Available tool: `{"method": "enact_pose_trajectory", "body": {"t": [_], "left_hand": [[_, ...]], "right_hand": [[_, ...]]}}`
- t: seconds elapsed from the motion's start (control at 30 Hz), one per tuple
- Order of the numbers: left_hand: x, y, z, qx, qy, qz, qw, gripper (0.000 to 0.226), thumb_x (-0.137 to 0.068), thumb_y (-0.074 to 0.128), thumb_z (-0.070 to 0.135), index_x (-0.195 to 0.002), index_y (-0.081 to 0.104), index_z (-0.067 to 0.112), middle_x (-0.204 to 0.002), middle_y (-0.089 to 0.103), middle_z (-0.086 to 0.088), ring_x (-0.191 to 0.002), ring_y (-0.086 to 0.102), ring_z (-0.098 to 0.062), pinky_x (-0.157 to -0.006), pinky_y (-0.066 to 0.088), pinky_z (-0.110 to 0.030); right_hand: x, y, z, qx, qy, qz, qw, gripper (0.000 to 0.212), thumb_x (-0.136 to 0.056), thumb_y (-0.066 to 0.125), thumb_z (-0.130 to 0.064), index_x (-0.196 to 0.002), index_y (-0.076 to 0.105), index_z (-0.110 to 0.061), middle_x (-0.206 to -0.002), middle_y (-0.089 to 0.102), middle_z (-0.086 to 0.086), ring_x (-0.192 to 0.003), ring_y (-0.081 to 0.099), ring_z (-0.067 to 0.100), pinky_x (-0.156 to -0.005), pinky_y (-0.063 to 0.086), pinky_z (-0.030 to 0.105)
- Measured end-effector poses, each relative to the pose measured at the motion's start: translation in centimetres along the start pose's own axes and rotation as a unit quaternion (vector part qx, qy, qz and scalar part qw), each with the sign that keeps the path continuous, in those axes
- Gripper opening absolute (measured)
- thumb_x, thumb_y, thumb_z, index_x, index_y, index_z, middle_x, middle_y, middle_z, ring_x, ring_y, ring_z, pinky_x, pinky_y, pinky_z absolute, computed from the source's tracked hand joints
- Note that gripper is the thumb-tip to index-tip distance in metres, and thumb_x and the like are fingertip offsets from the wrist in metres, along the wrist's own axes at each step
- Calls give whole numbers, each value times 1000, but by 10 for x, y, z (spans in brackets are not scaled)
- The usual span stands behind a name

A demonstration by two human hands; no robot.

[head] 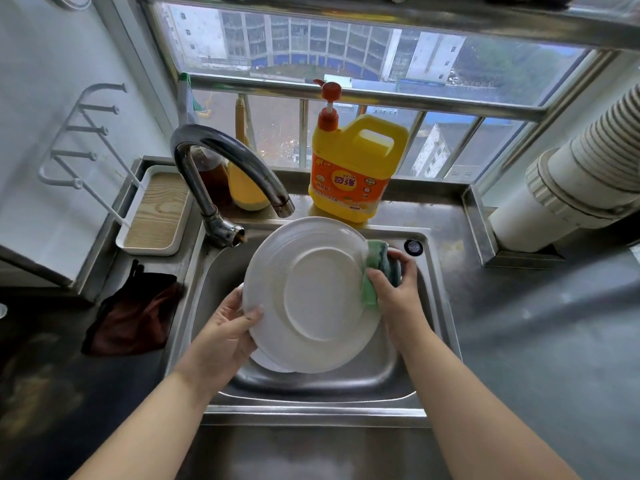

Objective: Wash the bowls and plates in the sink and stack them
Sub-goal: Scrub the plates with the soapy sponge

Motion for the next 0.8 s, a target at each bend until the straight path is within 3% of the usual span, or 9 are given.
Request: {"method": "enact_pose_trajectory", "body": {"t": [0.1, 0.2, 0.27, 0.4, 0.5, 0.57, 0.6, 0.67, 0.8], "left_hand": [[-5, 6, 11, -67, -52, -38, 996, 50, -58, 90, 29, -102, 70, 14, -99, 71, -11, -85, 70, -22, -67, 59, -32], [-16, 21, 31, -106, -11, -34, 994, 13, -81, 64, 25, -76, 69, 15, -80, 69, -7, -66, 67, -16, -61, 57, -25], [-21, 32, 37, -127, 21, -29, 991, 18, -85, 54, 21, -71, 62, 12, -73, 65, -7, -58, 63, -13, -56, 54, -22], [-21, 39, 32, -145, 61, -28, 987, 20, -86, 62, 24, -73, 55, 10, -71, 59, -8, -55, 57, -12, -51, 49, -20], [-18, 41, 28, -128, 81, -26, 988, 22, -82, 64, 28, -63, 59, 18, -67, 60, -4, -56, 55, -11, -51, 48, -19], [-19, 35, 28, -96, 86, -7, 992, 23, -84, 57, 26, -64, 63, 19, -71, 64, -4, -60, 60, -13, -55, 52, -22], [-20, 30, 29, -81, 88, 5, 993, 21, -84, 57, 27, -65, 64, 19, -73, 66, -4, -62, 62, -14, -57, 53, -23], [-23, 20, 30, -52, 94, 19, 994, 17, -80, 60, 30, -70, 64, 17, -76, 69, -4, -65, 65, -14, -61, 55, -25], [-29, 3, 26, -3, 98, 34, 995, 20, -87, 51, 27, -93, 59, 9, -90, 72, -5, -79, 69, -16, -74, 58, -28]], "right_hand": [[0, 8, -27, 86, -67, -79, 991, 45, -78, 68, -18, -115, 49, -35, -117, 54, 0, -104, 58, 21, -79, 57, 35], [6, 30, -44, 164, -108, -150, 969, 44, -82, 69, -14, -115, 49, -36, -114, 51, -7, -102, 57, 18, -77, 57, 32], [12, 41, -57, 230, -168, -134, 949, 44, -82, 69, -22, -117, 48, -37, -114, 51, -8, -103, 54, 15, -84, 54, 35], [22, 56, -64, 295, -253, -94, 917, 46, -81, 66, -32, -122, 47, -35, -119, 49, -10, -109, 47, 16, -92, 44, 33], [13, 46, -53, 213, -175, -68, 959, 40, -85, 61, -33, -119, 42, -40, -118, 51, -3, -104, 54, 19, -77, 54, 30], [4, 32, -38, 148, -80, -47, 985, 36, -90, 58, -27, -116, 37, -42, -110, 51, -2, -94, 56, 13, -59, 49, 12], [1, 24, -30, 129, -45, -35, 990, 36, -91, 57, -25, -116, 37, -40, -105, 52, -5, -89, 55, 8, -55, 45, 10], [-1, 13, -17, 76, 1, -20, 997, 35, -90, 59, -21, -115, 39, -36, -100, 53, -10, -86, 55, 8, -62, 46, 17], [0, 7, -7, -11, 25, -27, 999, 40, -86, 64, -11, -110, 44, -36, -106, 56, -1, -92, 58, 18, -76, 53, 33]]}}
Point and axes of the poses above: each hand's wrist, its own x-axis away from the middle knuckle, its own y-axis out of the palm, z = x × y, the point moved 8 cm from there along -x, towards the middle knuckle
